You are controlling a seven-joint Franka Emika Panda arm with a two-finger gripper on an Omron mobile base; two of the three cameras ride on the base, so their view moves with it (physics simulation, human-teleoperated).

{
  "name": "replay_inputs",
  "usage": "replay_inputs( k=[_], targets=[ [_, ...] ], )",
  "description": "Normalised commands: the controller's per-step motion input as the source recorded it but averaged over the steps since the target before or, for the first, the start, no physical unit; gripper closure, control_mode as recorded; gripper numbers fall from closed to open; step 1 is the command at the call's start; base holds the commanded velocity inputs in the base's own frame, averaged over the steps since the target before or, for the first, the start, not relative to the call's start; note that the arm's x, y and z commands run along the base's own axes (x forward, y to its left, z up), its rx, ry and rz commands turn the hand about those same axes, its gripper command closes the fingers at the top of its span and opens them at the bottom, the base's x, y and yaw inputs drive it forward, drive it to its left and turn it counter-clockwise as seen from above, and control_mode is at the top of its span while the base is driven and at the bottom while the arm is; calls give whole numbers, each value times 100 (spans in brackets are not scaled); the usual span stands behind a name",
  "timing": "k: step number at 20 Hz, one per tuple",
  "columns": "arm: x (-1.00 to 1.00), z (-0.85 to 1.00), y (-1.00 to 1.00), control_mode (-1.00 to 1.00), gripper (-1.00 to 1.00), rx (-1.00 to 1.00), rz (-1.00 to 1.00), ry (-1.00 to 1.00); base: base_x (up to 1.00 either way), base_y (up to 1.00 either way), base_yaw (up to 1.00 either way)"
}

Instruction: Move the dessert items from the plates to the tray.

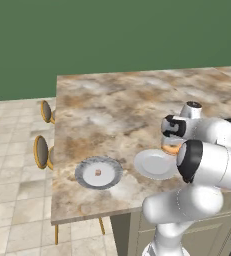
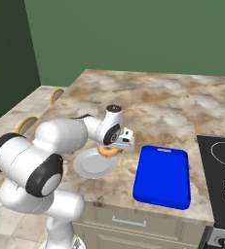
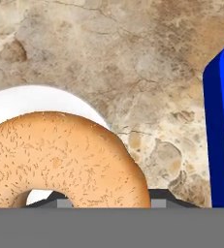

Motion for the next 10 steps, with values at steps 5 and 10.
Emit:
replay_inputs(
  k=[5, 10],
  targets=[
    [33, 14, -78, -100, 100, 0, 0, 8, 0, 0, 0],
    [32, 12, -90, -100, 100, 0, 0, 9, 0, 0, 0]
  ],
)
